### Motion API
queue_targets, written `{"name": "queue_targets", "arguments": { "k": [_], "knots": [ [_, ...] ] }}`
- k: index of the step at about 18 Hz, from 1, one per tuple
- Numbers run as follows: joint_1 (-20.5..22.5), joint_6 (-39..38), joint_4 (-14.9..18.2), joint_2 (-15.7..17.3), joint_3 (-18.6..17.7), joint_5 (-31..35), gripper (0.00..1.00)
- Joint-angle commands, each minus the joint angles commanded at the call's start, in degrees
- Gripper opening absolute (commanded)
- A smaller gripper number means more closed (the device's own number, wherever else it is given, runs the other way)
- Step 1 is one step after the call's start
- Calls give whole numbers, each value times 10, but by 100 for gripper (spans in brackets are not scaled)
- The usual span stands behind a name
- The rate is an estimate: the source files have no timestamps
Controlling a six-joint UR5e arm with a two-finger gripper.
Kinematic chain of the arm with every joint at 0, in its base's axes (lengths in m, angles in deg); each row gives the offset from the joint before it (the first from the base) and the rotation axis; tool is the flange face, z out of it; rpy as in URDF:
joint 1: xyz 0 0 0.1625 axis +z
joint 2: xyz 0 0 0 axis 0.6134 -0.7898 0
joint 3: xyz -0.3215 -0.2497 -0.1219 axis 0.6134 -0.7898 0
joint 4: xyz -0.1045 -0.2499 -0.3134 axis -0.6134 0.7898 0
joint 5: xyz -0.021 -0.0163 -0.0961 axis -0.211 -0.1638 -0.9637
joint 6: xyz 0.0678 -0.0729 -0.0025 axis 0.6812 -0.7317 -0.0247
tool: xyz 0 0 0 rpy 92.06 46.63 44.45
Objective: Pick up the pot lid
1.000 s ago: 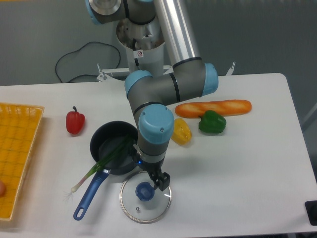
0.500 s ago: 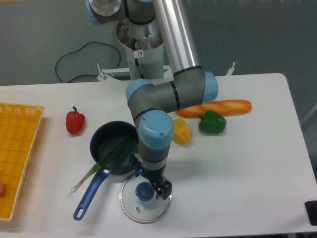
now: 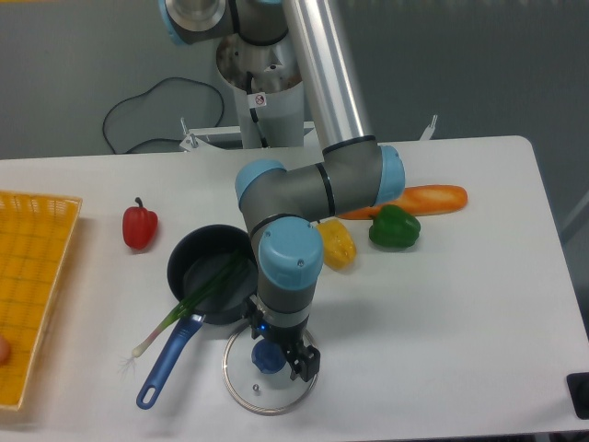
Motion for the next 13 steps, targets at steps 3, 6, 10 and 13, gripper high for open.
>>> {"name": "queue_targets", "arguments": {
  "k": [3, 6, 10, 13],
  "knots": [
    [-1, 0, 1, -3, -3, 2, 100],
    [-10, 0, 1, -4, -6, 16, 100],
    [-11, 0, 1, -11, -5, 31, 100],
    [-13, 0, 1, -11, -6, 37, 100]
  ]
}}
